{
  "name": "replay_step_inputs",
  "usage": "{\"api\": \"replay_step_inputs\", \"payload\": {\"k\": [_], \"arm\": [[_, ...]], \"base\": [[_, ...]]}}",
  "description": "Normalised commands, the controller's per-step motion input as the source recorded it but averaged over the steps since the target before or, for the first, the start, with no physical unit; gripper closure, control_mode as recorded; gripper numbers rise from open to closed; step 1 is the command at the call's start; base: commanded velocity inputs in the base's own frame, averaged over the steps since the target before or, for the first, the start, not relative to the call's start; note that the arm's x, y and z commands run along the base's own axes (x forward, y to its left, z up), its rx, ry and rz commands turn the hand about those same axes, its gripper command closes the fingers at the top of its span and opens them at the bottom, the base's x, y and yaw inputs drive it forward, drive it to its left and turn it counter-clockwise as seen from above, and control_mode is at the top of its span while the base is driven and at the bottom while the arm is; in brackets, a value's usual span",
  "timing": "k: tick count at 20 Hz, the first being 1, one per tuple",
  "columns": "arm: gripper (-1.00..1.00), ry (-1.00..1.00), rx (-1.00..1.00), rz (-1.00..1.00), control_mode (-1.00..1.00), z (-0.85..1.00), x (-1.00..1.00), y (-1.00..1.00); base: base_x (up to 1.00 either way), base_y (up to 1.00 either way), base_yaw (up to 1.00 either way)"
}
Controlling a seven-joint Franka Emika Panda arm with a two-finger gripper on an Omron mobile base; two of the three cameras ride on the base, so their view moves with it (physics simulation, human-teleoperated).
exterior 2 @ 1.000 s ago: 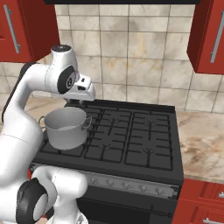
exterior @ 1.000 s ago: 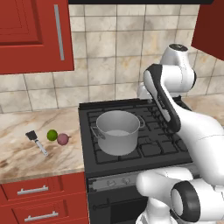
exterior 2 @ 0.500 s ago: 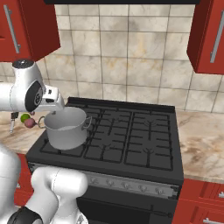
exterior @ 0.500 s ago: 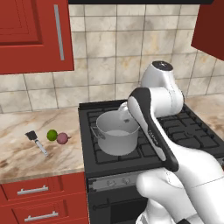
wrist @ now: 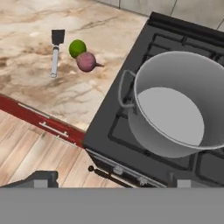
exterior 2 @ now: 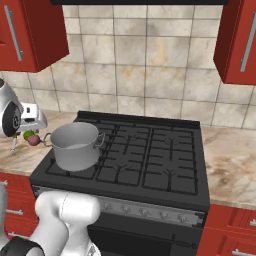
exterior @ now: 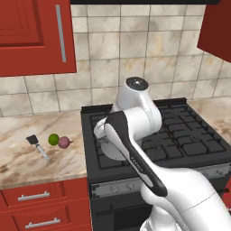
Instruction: Put the onion and lime in the pot. Retrieve the spatula and lightly stir the vegetables in the pot.
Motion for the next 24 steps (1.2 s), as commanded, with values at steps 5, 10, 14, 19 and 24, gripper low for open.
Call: {"api": "replay_step_inputs", "payload": {"k": [5,10,14,19,24], "arm": [[-1.0,0.14,-0.05,0.04,-1.0,-0.06,0.67,0.85],[-1.0,0.16,-0.01,0.02,-1.0,-0.35,0.86,0.59],[-1.0,0.01,0.0,0.05,-1.0,-0.56,0.44,0.22],[-1.0,-0.04,0.0,0.0,-1.0,-0.37,0.09,0.01],[-1.0,-0.03,0.0,0.0,-1.0,-0.33,0.39,0.32]], "base": [[0.0,0.0,0.0],[0.0,0.0,0.0],[0.0,0.0,0.0],[0.0,0.0,0.0],[0.0,0.0,0.0]]}}
